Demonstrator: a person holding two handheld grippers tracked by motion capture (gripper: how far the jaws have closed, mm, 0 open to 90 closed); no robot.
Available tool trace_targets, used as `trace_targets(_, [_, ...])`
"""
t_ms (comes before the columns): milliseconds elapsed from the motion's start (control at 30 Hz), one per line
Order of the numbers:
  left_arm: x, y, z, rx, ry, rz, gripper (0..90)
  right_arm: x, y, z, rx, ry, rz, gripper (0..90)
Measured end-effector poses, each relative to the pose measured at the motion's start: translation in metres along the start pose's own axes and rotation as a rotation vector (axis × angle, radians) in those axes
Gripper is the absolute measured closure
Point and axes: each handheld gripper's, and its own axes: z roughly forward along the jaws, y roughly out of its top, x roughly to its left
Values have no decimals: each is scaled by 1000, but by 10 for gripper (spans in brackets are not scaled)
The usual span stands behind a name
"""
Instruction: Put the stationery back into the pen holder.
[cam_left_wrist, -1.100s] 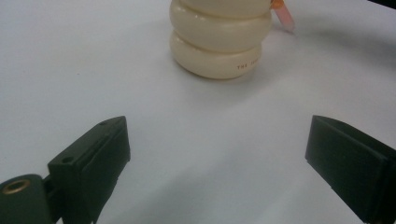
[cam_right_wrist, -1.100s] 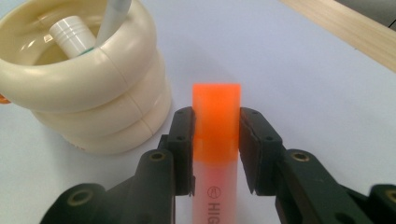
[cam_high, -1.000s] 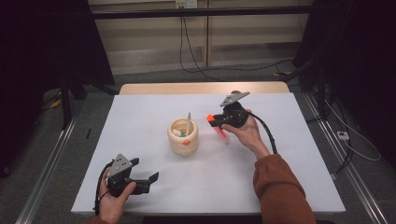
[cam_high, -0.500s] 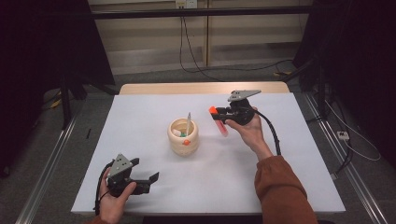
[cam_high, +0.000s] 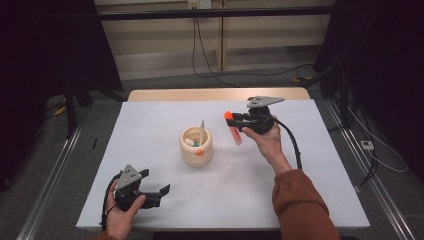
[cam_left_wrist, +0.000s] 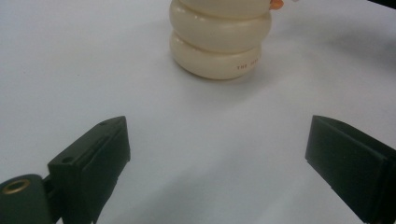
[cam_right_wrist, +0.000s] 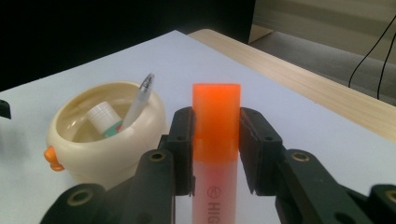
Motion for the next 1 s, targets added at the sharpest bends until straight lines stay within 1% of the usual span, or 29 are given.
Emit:
trace_targets(67, [0, 0, -1, 8, 5, 5, 63, 2, 1, 0, -8, 9, -2, 678])
trace_targets(200, [0, 0, 0, 8, 4, 5, 63, 7, 3, -1, -19, 22, -8, 678])
trace_targets(333, [0, 0, -1, 3, 1, 4, 64, 10, 5, -2, -37, 23, -1, 679])
trace_targets(567, [0, 1, -1, 4, -1, 3, 63, 13, 10, -2, -58, 29, 4, 678])
trace_targets(667, [0, 0, -1, 4, -1, 3, 63, 15, 13, -2, -64, 31, -1, 679])
trace_targets(833, [0, 1, -1, 5, -5, 1, 63, 17, 15, -1, -77, 32, 7, 678])
trace_targets(1000, [0, 0, -1, 1, 2, -3, 63, 19, 18, 0, -94, 38, 14, 679])
